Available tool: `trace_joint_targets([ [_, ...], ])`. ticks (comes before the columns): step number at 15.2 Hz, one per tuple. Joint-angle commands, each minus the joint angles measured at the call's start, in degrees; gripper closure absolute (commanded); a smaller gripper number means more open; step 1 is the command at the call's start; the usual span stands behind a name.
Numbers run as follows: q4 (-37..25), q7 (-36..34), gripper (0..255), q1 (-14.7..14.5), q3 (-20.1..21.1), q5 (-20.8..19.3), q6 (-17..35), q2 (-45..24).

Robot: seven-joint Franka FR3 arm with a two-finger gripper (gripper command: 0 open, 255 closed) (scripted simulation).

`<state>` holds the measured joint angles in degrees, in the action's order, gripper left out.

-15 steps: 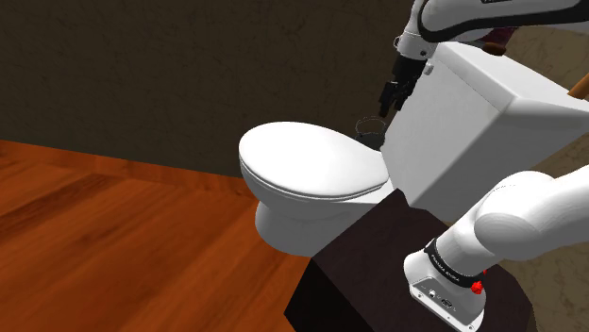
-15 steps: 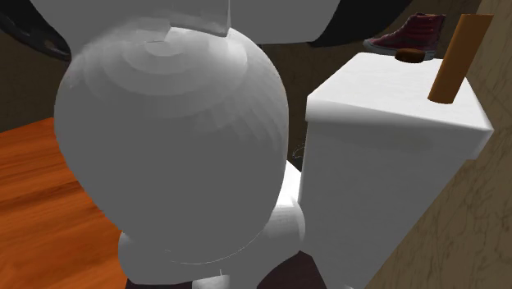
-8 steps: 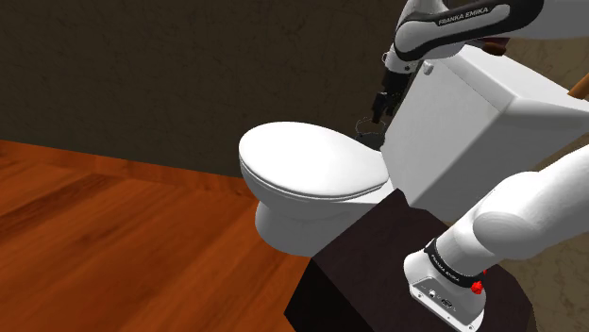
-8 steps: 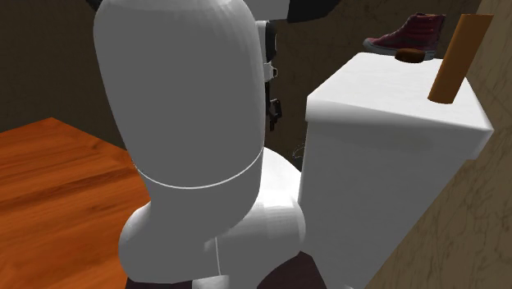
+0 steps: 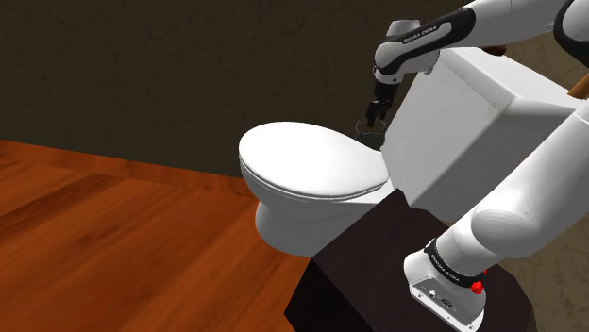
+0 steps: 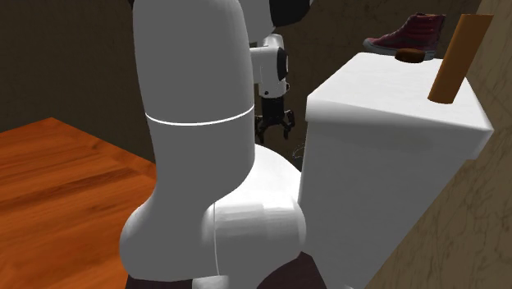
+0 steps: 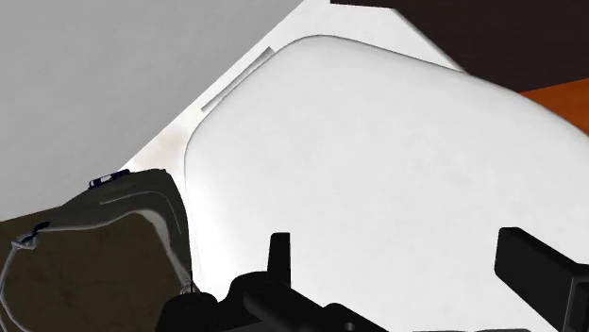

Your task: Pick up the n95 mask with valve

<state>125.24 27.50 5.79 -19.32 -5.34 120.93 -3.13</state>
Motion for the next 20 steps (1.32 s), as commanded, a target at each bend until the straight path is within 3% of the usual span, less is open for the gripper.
trace_joint_targets([
  [1,-3.23,2.23,0,0.71,-0.43,1.05,1.21,-4.82],
  [14,-29.84,13.18,0,9.1,0.77,6.41,2.55,-34.65],
  [20,-30.9,13.28,0,9.79,1.35,6.99,4.86,-38.08],
])
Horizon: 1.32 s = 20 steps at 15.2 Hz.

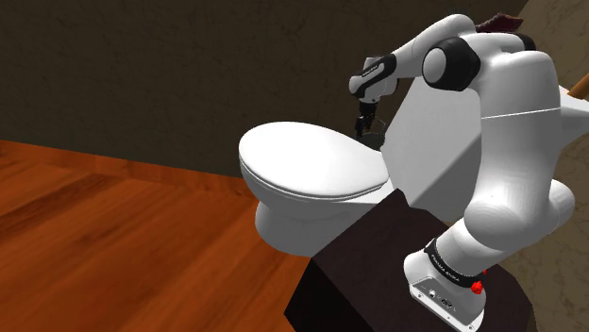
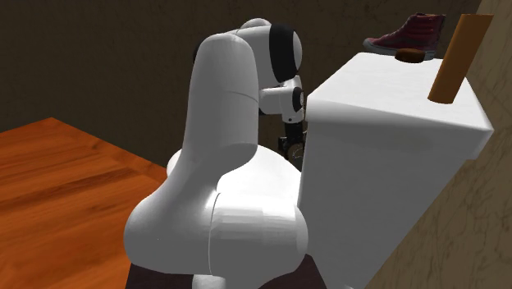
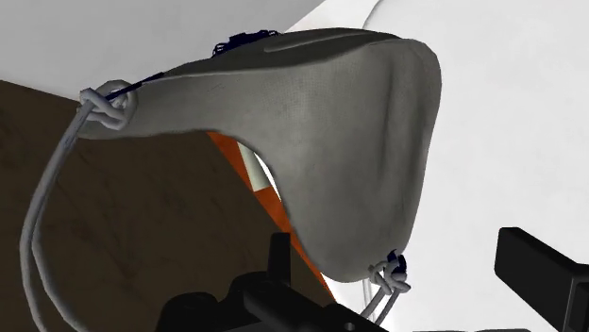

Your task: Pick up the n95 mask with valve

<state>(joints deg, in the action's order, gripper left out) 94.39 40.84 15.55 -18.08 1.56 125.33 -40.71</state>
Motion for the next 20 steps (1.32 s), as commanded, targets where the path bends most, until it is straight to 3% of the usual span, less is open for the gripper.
trace_joint_targets([
  [1,-0.1,-0.08,0,0.11,0.2,0.2,0.93,-1.03],
  [4,-0.21,-0.12,0,0.24,0.36,0.36,1.67,-1.88],
  [5,-0.27,-0.08,255,0.28,0.36,0.37,1.66,-1.92],
  [14,-0.21,-0.12,255,0.24,0.36,0.36,1.67,-1.88],
  [20,0.03,0.0,255,-0.24,-0.23,-0.26,-1.2,1.28],
])
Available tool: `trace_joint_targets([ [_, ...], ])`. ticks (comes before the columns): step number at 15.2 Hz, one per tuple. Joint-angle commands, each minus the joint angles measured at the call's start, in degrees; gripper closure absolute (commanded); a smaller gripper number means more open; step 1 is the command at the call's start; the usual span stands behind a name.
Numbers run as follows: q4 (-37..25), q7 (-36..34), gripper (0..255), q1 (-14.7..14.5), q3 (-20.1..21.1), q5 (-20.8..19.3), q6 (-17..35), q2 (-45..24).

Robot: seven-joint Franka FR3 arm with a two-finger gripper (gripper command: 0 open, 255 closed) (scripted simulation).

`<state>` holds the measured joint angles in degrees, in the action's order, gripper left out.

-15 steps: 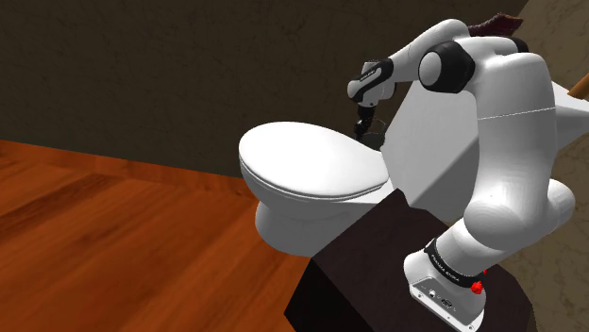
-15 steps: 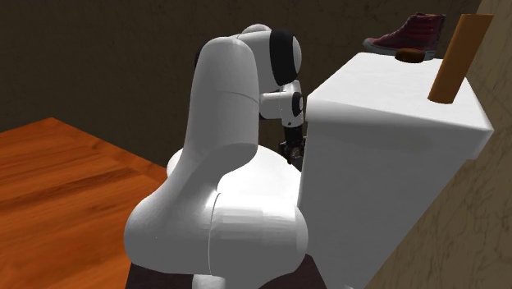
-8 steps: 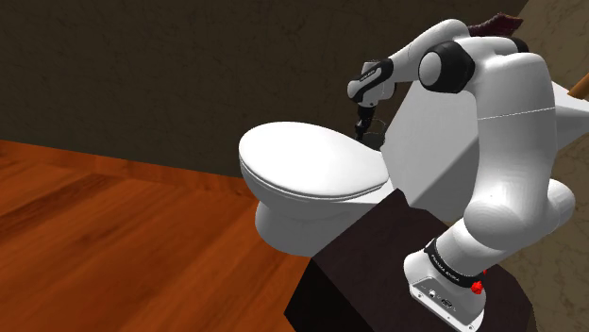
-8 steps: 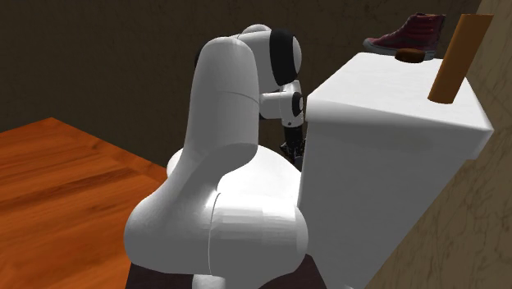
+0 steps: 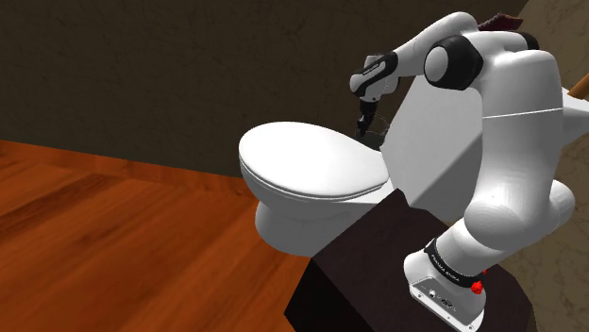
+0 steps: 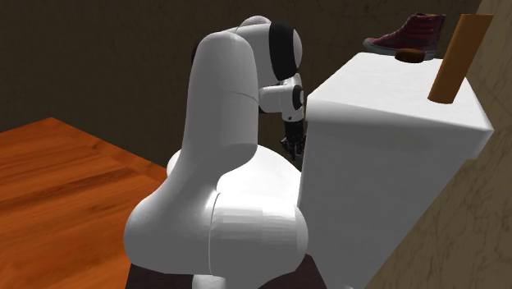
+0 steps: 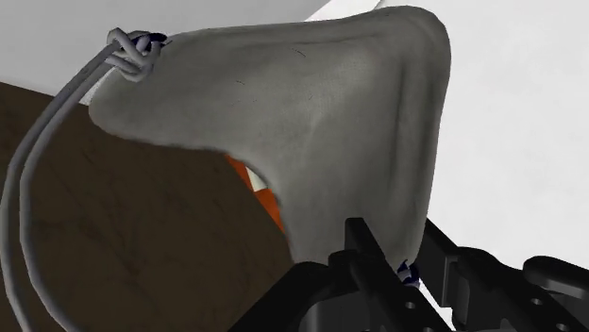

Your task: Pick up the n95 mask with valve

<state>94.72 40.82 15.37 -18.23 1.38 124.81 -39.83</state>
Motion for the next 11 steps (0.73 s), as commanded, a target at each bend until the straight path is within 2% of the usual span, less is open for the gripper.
trace_joint_targets([
  [1,-0.31,0.04,255,-0.13,-0.16,-0.18,-1.18,0.9],
  [11,-0.87,0.2,255,-0.69,-0.87,-1.02,-5.46,4.71],
])
